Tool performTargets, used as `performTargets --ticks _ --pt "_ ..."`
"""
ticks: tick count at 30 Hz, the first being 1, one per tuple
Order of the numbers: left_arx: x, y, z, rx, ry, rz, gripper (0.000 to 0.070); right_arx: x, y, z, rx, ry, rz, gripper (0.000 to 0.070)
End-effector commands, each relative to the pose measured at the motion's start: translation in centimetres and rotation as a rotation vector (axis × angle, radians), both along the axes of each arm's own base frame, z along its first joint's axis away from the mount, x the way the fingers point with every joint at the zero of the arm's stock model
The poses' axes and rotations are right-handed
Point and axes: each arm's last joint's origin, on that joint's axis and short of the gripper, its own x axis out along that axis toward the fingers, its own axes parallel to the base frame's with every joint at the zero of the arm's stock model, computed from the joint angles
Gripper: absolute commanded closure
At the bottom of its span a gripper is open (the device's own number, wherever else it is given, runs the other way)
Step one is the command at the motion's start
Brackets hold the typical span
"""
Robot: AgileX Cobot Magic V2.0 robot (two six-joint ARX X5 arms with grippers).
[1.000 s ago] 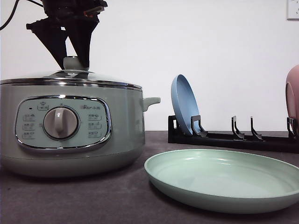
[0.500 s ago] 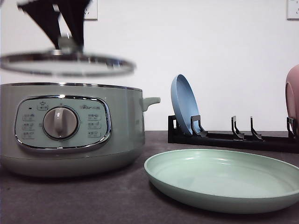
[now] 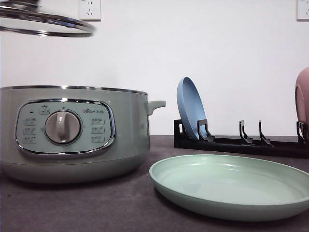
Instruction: Transfer potato from steamer to green plate
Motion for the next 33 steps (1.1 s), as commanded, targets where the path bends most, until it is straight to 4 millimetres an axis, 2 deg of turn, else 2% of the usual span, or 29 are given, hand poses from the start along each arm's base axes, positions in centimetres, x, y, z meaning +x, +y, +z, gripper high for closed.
performTargets --ticks 1,8,15,19,24,29,33 --pt "-1.0 0.7 1.5 -0.011 -0.074 0.024 0.07 0.2 0.3 0.3 0.016 0.005 -0.008 0.0354" --pt "-2.0 3.4 2.2 -0.008 -0.094 0.127 0.07 0.2 0.3 0.3 0.022 0.022 -0.021 0.0353" --pt "-2.4 4.4 2.4 -0.008 -0.105 0.167 0.07 0.5 0.5 0.4 0.045 0.04 -0.043 0.0352" --pt "-2.4 4.5 2.5 -0.008 -0.107 0.168 0.07 1.4 1.4 0.1 0.071 0.061 -0.058 0.029" --pt "-2.4 4.4 2.5 -0.009 -0.11 0.168 0.07 3.6 3.8 0.5 0.068 0.09 -0.045 0.0278" --pt "-2.4 4.4 2.5 -0.009 -0.11 0.168 0.07 6.5 7.4 1.6 0.051 0.109 -0.012 0.0272" --pt "-2.4 4.4 2.5 -0.009 -0.11 0.169 0.07 8.9 10.4 1.2 0.015 0.137 0.002 0.0266"
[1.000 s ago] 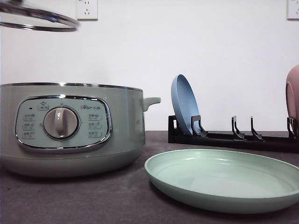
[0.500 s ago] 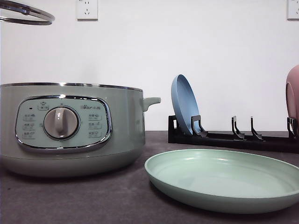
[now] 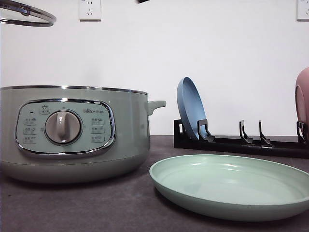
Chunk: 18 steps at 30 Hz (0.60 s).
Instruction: Transfer potato from steamer to green plate
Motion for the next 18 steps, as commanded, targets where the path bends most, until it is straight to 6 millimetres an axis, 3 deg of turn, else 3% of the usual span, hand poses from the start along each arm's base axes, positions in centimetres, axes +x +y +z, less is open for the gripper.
performTargets --ticks 1,4,10,18 --pt "-0.7 0.1 1.1 0.001 -0.057 0.001 0.07 1.4 1.9 -0.7 -0.028 0.025 -0.001 0.0251" --pt "-0.7 0.1 1.1 0.0 -0.057 0.001 0.07 3.0 3.9 -1.8 -0.08 0.042 -0.018 0.0191" --pt "-0.7 0.1 1.1 0.0 -0.058 0.001 0.07 5.2 7.3 -4.3 -0.152 0.038 -0.045 0.019" --pt "-0.7 0.1 1.1 0.0 -0.059 0.001 0.07 6.0 11.1 -8.1 -0.264 0.02 -0.077 0.0164"
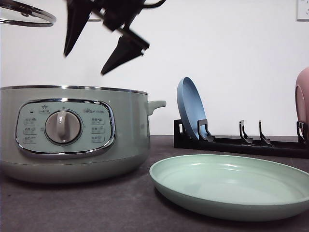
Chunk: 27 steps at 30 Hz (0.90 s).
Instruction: Transfer potato from steamer to green plate
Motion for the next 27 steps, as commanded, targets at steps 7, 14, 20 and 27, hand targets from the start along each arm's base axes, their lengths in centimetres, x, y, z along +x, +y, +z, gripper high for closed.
performTargets --ticks 7,14,20,27 --pt "-0.7 0.1 1.1 0.0 -0.06 0.001 0.07 0.5 2.7 -3.7 -0.087 -0.006 -0.059 0.0147" --pt "-0.7 0.1 1.1 0.0 -0.06 0.001 0.07 0.6 3.5 -5.2 -0.133 -0.018 -0.085 0.0146" --pt "-0.7 0.1 1.1 0.0 -0.06 0.001 0.07 0.8 4.0 -6.7 -0.153 0.003 -0.097 0.0146" --pt "-0.7 0.1 1.1 -0.001 -0.06 0.001 0.07 0.9 4.4 -7.4 -0.157 0.007 -0.104 0.0146"
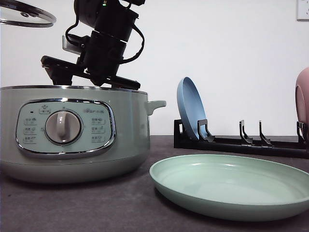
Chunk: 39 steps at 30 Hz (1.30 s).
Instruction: Transfer potato from steamer to green plate
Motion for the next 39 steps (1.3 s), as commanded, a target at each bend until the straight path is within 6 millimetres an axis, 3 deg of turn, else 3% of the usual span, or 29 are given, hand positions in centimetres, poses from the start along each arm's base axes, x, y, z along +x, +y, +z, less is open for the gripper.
performTargets --ticks 1,12,14,18,21,23,28,34,39 --pt "-0.6 0.1 1.1 -0.001 -0.059 0.001 0.07 0.0 0.9 -0.4 0.012 -0.003 -0.006 0.0146" --pt "-0.6 0.0 1.1 -0.007 -0.059 -0.004 0.07 0.3 1.2 -2.0 -0.007 0.026 -0.009 0.0157" --pt "-0.6 0.0 1.1 -0.007 -0.059 -0.004 0.07 0.3 1.3 -2.0 -0.005 0.026 -0.008 0.0218" --pt "-0.6 0.0 1.1 -0.007 -0.059 -0.005 0.07 0.3 1.3 -2.0 -0.004 0.028 -0.006 0.0436" --pt "-0.6 0.0 1.1 -0.007 -0.059 -0.004 0.07 0.3 1.2 -1.9 -0.003 0.027 -0.004 0.0537" --pt "-0.6 0.0 1.1 -0.007 -0.059 -0.005 0.07 0.2 1.2 -1.6 0.002 0.022 0.001 0.0566" --pt "-0.6 0.0 1.1 -0.007 -0.061 -0.005 0.07 -0.1 0.6 1.1 0.035 -0.026 0.028 0.0571" --pt "-0.6 0.0 1.1 -0.007 -0.062 -0.005 0.07 -1.4 -1.3 6.6 0.083 -0.118 0.055 0.0571" --pt "-0.6 0.0 1.1 -0.009 -0.062 -0.006 0.07 -3.2 -4.1 11.3 0.085 -0.182 0.091 0.0571"
